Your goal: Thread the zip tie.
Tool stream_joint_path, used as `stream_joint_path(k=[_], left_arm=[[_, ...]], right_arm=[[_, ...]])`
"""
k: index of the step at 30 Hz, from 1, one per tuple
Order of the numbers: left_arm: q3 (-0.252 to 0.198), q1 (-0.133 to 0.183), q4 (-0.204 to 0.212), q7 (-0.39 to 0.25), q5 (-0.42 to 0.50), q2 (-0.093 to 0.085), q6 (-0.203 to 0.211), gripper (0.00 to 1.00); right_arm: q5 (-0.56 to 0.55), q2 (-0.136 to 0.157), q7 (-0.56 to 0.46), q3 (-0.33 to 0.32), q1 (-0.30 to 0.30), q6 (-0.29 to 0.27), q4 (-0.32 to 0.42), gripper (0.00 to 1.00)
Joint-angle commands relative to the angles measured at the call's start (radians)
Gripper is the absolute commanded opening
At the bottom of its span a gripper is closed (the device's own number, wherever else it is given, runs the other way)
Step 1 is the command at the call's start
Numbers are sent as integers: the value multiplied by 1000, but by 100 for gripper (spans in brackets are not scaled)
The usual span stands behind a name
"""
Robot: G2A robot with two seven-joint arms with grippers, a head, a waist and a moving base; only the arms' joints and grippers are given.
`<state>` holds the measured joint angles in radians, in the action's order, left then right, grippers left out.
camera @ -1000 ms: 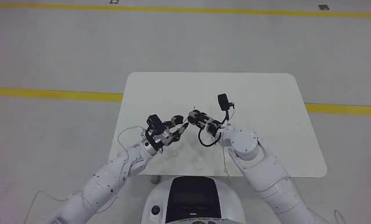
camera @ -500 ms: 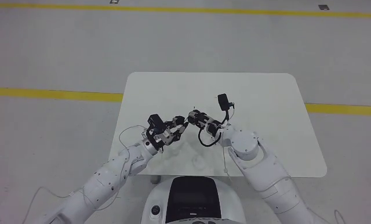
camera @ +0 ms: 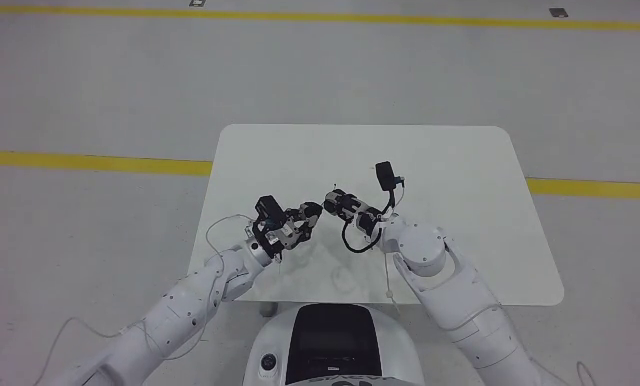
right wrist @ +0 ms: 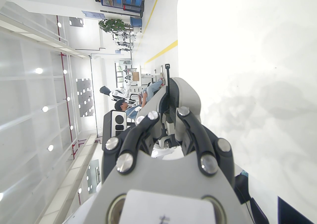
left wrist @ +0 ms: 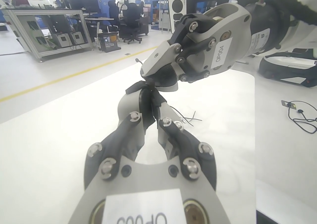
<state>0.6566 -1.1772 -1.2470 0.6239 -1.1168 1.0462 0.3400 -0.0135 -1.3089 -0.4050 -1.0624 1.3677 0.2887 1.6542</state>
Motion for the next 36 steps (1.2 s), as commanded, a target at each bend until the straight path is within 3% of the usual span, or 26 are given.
stream_joint_path(k=[1, 4, 5, 6, 7, 16, 21, 36], left_arm=[[-5, 1, 0, 4, 2, -1, 0, 0], [-10, 3, 1, 9, 6, -3, 0, 0], [-12, 4, 1, 12, 8, -4, 0, 0], [-12, 4, 1, 14, 10, -5, 0, 0], [-13, 5, 2, 16, 11, -6, 0, 0], [-8, -8, -16, 39, 29, -30, 0, 0], [-43, -13, -37, 38, 40, -51, 0, 0], [-43, -13, -37, 38, 40, -51, 0, 0]], right_arm=[[0, 0, 0, 0, 0, 0, 0, 0], [0, 0, 0, 0, 0, 0, 0, 0], [0, 0, 0, 0, 0, 0, 0, 5], [0, 0, 0, 0, 0, 0, 0, 75], [0, 0, 0, 0, 0, 0, 0, 100], [0, 0, 0, 0, 0, 0, 0, 100], [0, 0, 0, 0, 0, 0, 0, 100], [0, 0, 0, 0, 0, 0, 0, 100]])
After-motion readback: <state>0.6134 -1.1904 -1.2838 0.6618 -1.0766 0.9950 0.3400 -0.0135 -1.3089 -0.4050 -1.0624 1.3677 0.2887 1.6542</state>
